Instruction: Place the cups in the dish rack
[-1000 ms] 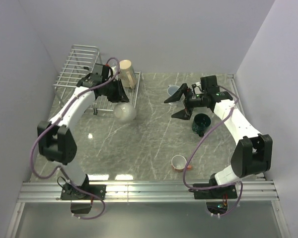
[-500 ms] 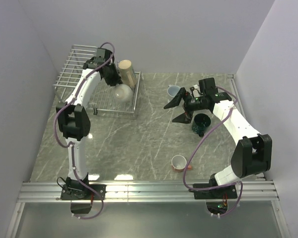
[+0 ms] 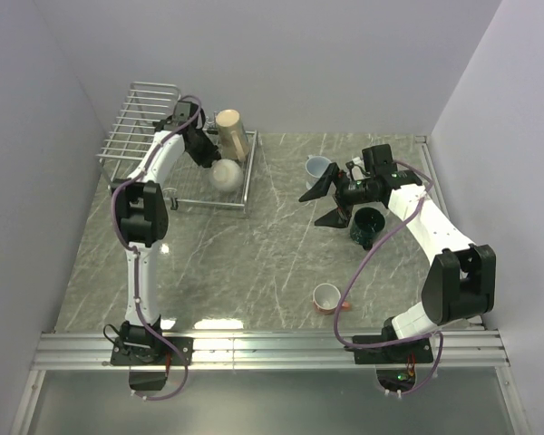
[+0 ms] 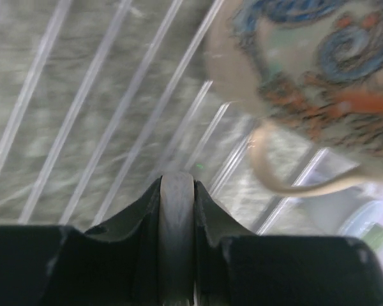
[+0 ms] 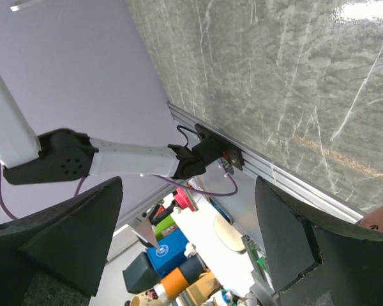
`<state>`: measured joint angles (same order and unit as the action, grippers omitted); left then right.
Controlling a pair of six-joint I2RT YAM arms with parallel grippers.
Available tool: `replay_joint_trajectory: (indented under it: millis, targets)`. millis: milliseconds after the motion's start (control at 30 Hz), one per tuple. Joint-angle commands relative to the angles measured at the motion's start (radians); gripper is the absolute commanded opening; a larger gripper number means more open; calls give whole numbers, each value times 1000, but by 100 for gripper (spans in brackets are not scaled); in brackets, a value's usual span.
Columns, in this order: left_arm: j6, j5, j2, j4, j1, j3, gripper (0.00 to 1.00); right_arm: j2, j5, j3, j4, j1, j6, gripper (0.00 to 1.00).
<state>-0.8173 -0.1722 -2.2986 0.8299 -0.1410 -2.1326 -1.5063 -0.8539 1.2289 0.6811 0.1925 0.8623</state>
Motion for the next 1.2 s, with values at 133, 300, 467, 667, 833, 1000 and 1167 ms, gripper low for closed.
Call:
replay_joint_trajectory:
  millis: [133,300,467,667,833,1000,1167]
  targets:
    - [-226,-20,-58,-74,4,-53,0,6,-11,-6,-12,-5,-20,91]
    - [-321,-26,-93,-75,11,-53,16,9,-16,-17,-14,-8,-19,90]
    - [-356,-41,-85,-75,11,-52,99,14,-16,-16,-8,-7,-25,91]
    - [-356,-49,-36,-74,11,-30,99,18,-25,-34,-25,-7,-17,91]
    - [-347,-16,31,-58,11,-27,99,21,-25,-34,-25,-4,-19,91]
    - [-342,2,82,-38,11,-41,99,31,-27,-34,-26,4,-19,91]
    - [-341,22,189,-68,11,52,100,40,-5,-11,-6,7,-38,90]
